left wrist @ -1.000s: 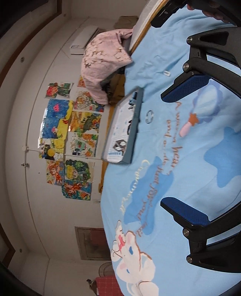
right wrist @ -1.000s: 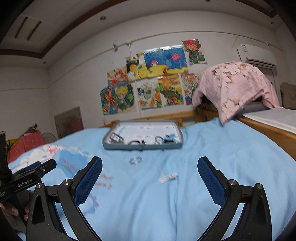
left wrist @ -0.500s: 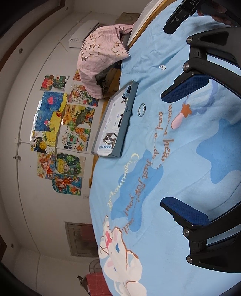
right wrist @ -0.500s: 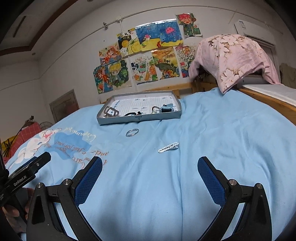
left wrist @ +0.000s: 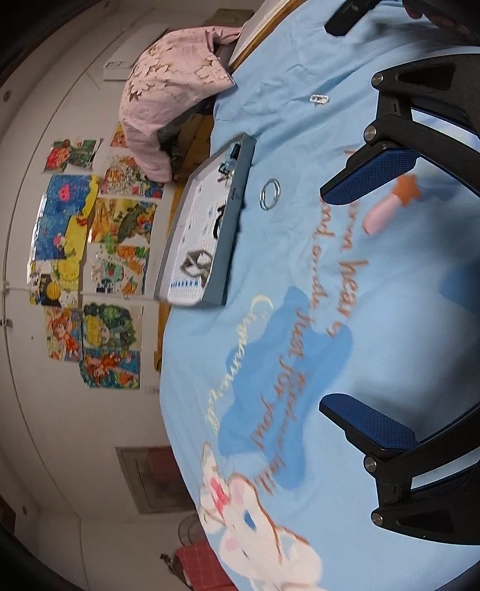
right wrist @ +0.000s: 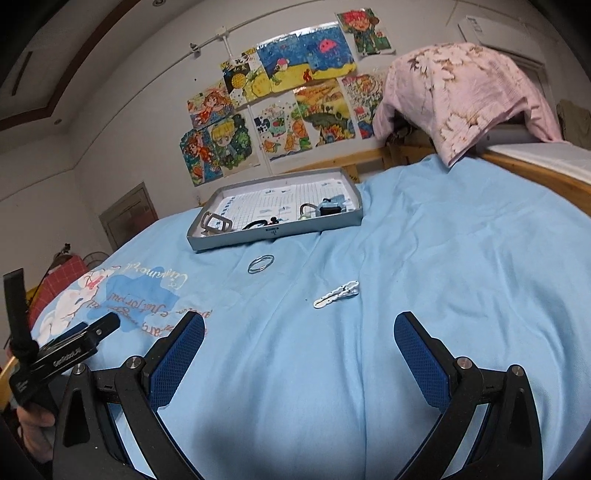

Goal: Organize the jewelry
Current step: 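Move both open tools from the tray toward the remaining ring and chain bracelet, then grasp the silver ring with left tool while right tool grasps the white chain bracelet, then carry the ring and chain bracelet into the tray and open both tools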

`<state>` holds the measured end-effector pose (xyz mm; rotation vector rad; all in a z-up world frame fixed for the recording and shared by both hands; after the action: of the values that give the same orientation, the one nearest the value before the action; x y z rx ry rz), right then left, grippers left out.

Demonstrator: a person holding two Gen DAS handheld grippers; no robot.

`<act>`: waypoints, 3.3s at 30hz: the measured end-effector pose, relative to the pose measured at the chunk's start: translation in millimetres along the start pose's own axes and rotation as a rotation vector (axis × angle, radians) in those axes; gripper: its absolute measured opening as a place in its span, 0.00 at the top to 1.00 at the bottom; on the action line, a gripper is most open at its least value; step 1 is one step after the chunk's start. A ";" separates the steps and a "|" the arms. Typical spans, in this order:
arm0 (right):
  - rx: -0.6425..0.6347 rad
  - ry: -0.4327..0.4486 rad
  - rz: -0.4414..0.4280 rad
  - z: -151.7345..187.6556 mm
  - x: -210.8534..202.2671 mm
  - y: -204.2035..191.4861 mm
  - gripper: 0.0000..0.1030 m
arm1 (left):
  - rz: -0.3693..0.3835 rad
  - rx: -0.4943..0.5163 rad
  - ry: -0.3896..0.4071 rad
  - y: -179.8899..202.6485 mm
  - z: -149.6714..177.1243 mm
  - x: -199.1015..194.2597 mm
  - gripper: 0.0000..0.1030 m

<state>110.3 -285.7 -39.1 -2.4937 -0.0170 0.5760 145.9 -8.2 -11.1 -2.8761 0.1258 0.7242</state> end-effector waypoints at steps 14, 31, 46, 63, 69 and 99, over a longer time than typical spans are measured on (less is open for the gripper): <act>0.094 -0.182 0.013 5.1 84.6 17.5 0.54 | 0.171 0.097 -0.048 43.6 -27.5 71.8 0.00; 0.113 -0.218 0.039 -10.3 156.3 19.8 0.85 | 0.335 0.120 -0.107 76.4 -55.6 158.1 0.21; 0.113 -0.188 -0.036 -40.2 199.9 22.9 0.88 | 0.375 0.257 -0.158 113.6 -59.5 191.5 0.37; 0.136 -0.200 -0.067 -33.6 209.1 22.8 0.88 | 0.349 0.319 -0.176 124.8 -56.3 194.8 0.58; 0.111 -0.156 -0.129 -48.5 212.9 13.6 0.88 | 0.290 0.296 -0.119 116.6 -73.4 181.9 0.58; 0.054 0.037 -0.300 -120.6 304.1 -3.3 0.86 | 0.125 0.151 -0.048 87.8 -131.2 257.4 0.51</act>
<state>435.4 -306.0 -69.1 -2.3877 -0.3504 0.3987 421.7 -129.1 -32.8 -2.7241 0.3418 0.7697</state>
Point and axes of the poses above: each gripper's, at about its wrist camera, not at the fingertips, and x roughly the way its jaws point, y to its right, z to its underside, the point moved 3 cm from there along x, roughly the way its jaws point, and after that the axes turned 13 degrees about x, right-handed, at the moved point
